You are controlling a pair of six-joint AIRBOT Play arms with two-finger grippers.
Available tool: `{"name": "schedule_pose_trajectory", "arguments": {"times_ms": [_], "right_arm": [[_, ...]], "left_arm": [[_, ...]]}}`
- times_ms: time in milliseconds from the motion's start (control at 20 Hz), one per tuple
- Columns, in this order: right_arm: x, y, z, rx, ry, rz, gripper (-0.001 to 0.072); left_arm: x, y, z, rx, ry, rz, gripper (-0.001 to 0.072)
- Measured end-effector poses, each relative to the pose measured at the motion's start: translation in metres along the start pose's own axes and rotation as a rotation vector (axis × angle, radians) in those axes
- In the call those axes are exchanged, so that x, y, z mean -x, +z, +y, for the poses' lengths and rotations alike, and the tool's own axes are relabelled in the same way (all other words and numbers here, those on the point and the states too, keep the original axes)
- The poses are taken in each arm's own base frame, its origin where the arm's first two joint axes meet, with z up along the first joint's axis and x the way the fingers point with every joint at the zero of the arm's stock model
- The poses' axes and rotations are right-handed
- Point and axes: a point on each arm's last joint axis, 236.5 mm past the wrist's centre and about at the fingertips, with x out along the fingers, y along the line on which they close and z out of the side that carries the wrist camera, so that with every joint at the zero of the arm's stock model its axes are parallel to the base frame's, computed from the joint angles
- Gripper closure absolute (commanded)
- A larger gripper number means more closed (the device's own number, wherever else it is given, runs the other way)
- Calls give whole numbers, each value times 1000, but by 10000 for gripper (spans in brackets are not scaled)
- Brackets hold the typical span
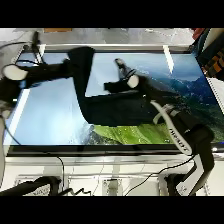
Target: Fold the clothes and pants, and hang the long-sleeved shirts on hangers.
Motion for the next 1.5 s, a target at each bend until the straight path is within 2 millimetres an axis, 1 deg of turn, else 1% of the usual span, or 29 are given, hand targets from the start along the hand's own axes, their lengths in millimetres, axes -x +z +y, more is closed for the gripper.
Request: {"name": "schedule_pose_trajectory", "arguments": {"times_ms": [50,100,150,200,250,350,450,500,550,600,700,800,850,950,1000,1050,1150,1250,1300,1350,1400,1500], "right_arm": [[15,15,-22,-27,-24,-29,671],[30,27,-43,-52,-47,-52,671],[45,38,-65,-79,-71,-76,670],[61,46,-84,-102,-93,-91,671],[76,53,-102,-127,-113,-107,670],[103,58,-136,-173,-150,-115,671],[124,57,-162,-215,-179,-110,671],[133,54,-175,-234,-192,-100,671],[139,51,-184,-250,-203,-91,671],[146,49,-192,-260,-216,-82,671],[153,40,-205,-275,-236,-50,671],[158,33,-211,-274,-249,-24,671],[159,29,-213,-267,-255,-9,671],[160,27,-213,-254,-257,3,671],[160,25,-213,-250,-257,11,671],[160,25,-214,-247,-257,11,671],[161,24,-214,-242,-258,17,671],[161,23,-214,-240,-257,20,671],[161,23,-214,-239,-256,21,671],[161,23,-213,-240,-255,20,671],[160,23,-213,-240,-254,21,671],[158,23,-209,-235,-248,24,671]], "left_arm": [[-16,-15,-8,2,-23,44,664],[-32,-32,-19,7,-53,88,558],[-48,-50,-31,15,-82,132,323],[-61,-67,-42,20,-109,172,68],[-72,-84,-53,21,-132,214,2],[-86,-110,-70,19,-165,273,-1],[-91,-124,-79,19,-185,310,-1],[-92,-126,-78,18,-185,317,0],[-91,-127,-71,15,-175,327,0],[-90,-126,-62,12,-158,333,1],[-83,-123,-28,-6,-90,353,8],[-70,-120,14,-13,-4,384,8],[-62,-119,38,-14,46,397,8],[-46,-122,83,12,134,420,8],[-39,-126,102,33,167,433,8],[-32,-136,121,64,200,456,9],[-24,-158,153,122,248,499,9],[-26,-182,176,175,273,535,10],[-30,-192,181,198,268,545,9],[-37,-201,183,224,247,551,14],[-45,-209,181,250,218,555,70],[-63,-219,175,297,165,544,224]]}}
